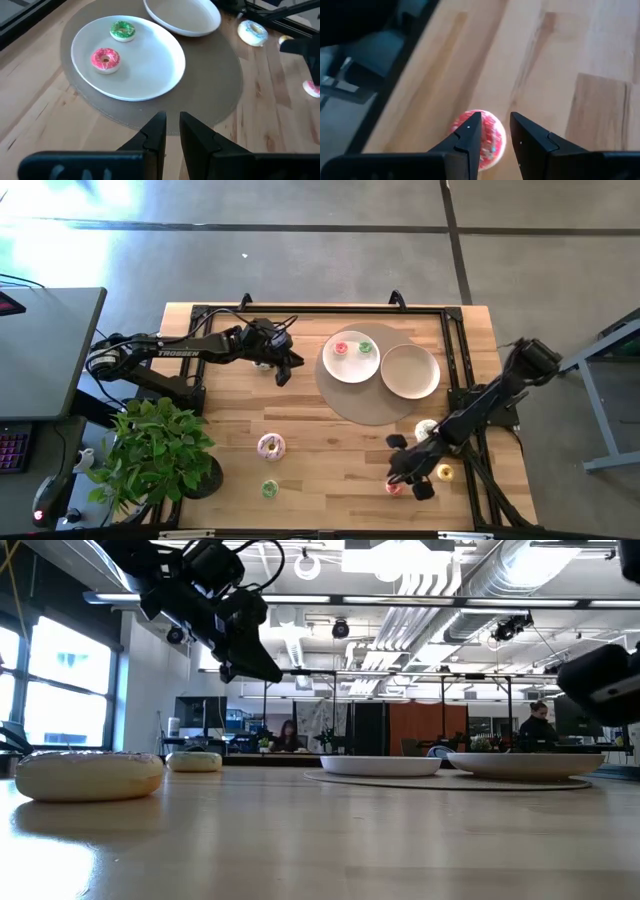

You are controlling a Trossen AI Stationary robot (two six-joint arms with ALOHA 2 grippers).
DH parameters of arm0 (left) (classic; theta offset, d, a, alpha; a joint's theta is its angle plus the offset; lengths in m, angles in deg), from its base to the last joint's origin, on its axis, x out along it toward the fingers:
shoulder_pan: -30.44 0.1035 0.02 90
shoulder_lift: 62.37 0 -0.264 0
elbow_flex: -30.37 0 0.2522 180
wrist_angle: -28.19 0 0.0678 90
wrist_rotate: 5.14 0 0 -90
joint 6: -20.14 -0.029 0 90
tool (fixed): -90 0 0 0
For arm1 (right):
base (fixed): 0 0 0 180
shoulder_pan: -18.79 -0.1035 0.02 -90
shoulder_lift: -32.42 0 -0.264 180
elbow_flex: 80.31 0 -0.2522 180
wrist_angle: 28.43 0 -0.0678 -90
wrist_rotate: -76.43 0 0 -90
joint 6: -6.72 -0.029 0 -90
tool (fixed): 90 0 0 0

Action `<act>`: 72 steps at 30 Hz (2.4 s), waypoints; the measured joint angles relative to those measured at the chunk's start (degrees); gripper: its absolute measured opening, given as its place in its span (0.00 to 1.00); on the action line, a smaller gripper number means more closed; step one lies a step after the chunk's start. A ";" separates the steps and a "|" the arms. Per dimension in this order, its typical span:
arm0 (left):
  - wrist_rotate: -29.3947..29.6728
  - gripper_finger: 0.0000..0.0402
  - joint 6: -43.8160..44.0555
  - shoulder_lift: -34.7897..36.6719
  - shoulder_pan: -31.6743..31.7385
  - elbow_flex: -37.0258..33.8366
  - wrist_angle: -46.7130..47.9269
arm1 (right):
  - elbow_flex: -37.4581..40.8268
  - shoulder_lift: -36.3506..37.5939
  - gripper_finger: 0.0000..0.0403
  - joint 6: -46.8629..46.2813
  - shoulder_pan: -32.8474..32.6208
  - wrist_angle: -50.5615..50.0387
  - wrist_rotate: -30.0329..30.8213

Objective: Pick & Place donuts
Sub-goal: Put the small red donut on the white plate

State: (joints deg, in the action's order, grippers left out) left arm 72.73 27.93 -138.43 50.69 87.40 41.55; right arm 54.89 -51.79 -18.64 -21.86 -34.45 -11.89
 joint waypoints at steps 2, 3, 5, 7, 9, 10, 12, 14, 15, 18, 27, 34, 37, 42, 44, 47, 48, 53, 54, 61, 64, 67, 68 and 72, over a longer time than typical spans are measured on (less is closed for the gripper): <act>0.61 0.13 0.19 0.00 -0.02 0.00 -0.02 | 0.00 -1.17 0.25 -0.07 -0.03 0.04 0.80; 0.94 0.13 0.21 0.00 -0.02 0.00 -0.02 | 0.00 -1.72 0.25 -0.11 -0.03 0.01 0.88; 1.15 0.13 0.31 0.00 -0.02 0.00 -0.03 | 0.00 -2.72 0.25 -0.28 -0.03 0.05 0.37; 1.19 0.13 0.76 0.00 0.00 0.00 -0.03 | -0.03 -3.58 0.24 -0.22 -0.07 0.31 -1.85; 1.19 0.13 1.46 0.00 0.00 0.00 -0.03 | -0.07 -4.28 0.24 -0.22 -0.43 0.54 -4.03; 1.21 0.13 1.48 0.00 -0.02 0.00 -0.03 | -0.08 -4.52 0.24 -0.19 -0.63 0.63 -4.34; 1.21 0.13 1.48 0.00 -0.01 0.00 -0.01 | -0.09 -4.63 0.24 -0.15 -0.93 0.61 -4.28; 1.22 0.13 1.50 0.00 -0.01 0.00 -0.01 | -0.09 -4.54 0.24 0.40 -1.00 0.50 -3.45; 1.23 0.13 1.50 0.00 -0.01 0.00 -0.01 | -0.09 -4.27 0.24 0.43 -1.02 0.34 -2.55; 1.27 0.13 1.51 0.00 0.00 0.00 -0.12 | -0.02 -2.75 0.24 -0.09 -1.03 -0.12 -1.08; 1.32 0.13 1.62 0.00 0.00 0.00 -0.23 | 0.00 1.68 0.24 -0.16 -3.24 0.52 -1.93; 1.30 0.13 1.68 0.00 -0.02 0.00 -0.29 | 0.00 -3.39 0.24 -1.57 -5.62 1.21 1.23; 1.30 0.13 1.66 0.00 0.00 0.00 -0.64 | -0.11 -6.05 0.24 -3.01 -5.62 2.63 0.84; 1.14 0.13 1.57 0.00 0.00 -0.02 -3.14 | -0.13 -7.15 0.24 -1.15 -5.51 4.30 2.84; 1.09 0.13 1.55 0.00 -0.02 -0.02 -3.94 | 0.00 -7.10 0.23 0.33 -5.43 5.22 3.33; 1.06 0.13 1.53 0.00 0.00 -0.02 -4.64 | 0.00 -7.10 0.17 1.86 -5.38 5.81 2.97; 1.06 0.13 1.53 0.00 -0.01 -0.02 -4.66 | 0.00 -7.10 0.13 1.78 -5.36 5.68 2.82; 0.93 0.13 1.53 0.00 0.00 -0.02 -4.64 | 0.05 -7.10 0.02 1.41 -5.36 6.32 2.61; 0.72 0.13 1.53 0.00 -0.01 -0.02 -4.64 | 0.11 -7.20 0.03 2.02 -5.36 7.76 3.25; -1.24 0.13 0.92 -0.02 0.00 3.28 -3.73 | 0.04 -7.21 0.02 15.72 -1.80 23.27 13.11; -2.01 0.13 -1.32 -0.02 0.00 5.58 -3.78 | -0.02 -7.19 0.02 16.29 1.70 23.66 23.05; -2.42 0.13 -2.64 -0.02 0.00 7.27 -3.29 | 0.00 -7.19 0.04 12.23 6.70 20.60 34.74; -2.46 0.13 -3.19 -0.02 0.00 7.78 -2.58 | 0.00 -7.19 0.04 10.49 8.70 19.59 37.90; -2.44 0.13 -4.65 -0.02 0.00 8.20 -1.95 | 0.00 -7.19 0.02 7.61 17.96 17.20 41.02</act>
State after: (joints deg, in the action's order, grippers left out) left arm 70.29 23.28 -138.45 50.69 95.59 39.60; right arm 54.89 -58.98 -11.02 -3.91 -17.25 29.13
